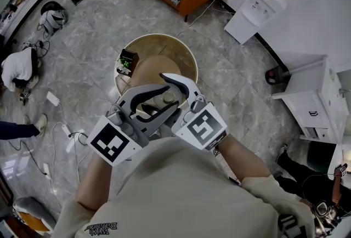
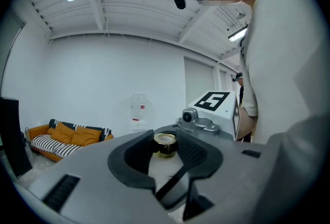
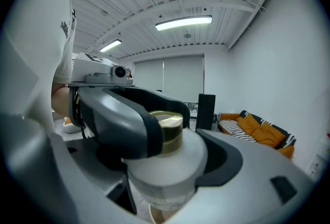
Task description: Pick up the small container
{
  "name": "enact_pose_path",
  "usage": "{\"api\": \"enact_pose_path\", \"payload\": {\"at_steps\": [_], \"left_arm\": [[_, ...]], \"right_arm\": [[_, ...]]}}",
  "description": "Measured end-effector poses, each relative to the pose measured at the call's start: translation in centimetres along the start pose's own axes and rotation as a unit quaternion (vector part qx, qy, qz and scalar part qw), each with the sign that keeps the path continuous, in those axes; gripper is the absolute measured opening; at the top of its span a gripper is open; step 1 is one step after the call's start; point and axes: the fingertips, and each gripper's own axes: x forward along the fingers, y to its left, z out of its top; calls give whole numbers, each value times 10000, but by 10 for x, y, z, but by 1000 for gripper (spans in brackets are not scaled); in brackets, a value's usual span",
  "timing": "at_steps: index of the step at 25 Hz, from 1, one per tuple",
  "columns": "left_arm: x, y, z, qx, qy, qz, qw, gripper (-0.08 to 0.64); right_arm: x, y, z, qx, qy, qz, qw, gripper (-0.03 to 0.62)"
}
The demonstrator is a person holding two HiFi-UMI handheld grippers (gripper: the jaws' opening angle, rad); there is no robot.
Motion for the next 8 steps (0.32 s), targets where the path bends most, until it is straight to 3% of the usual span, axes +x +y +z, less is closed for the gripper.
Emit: {"api": "enact_pose_path", "payload": {"at_steps": [4,8], "left_arm": [[1,0,2,75,21,7,10000,133],[0,-2,6,47,-42,43,10000,133]], "right_arm": [[-1,-3,1,-247,103,-4,9996,334],[-3,1,2,53,-10,44,10000,333]]}}
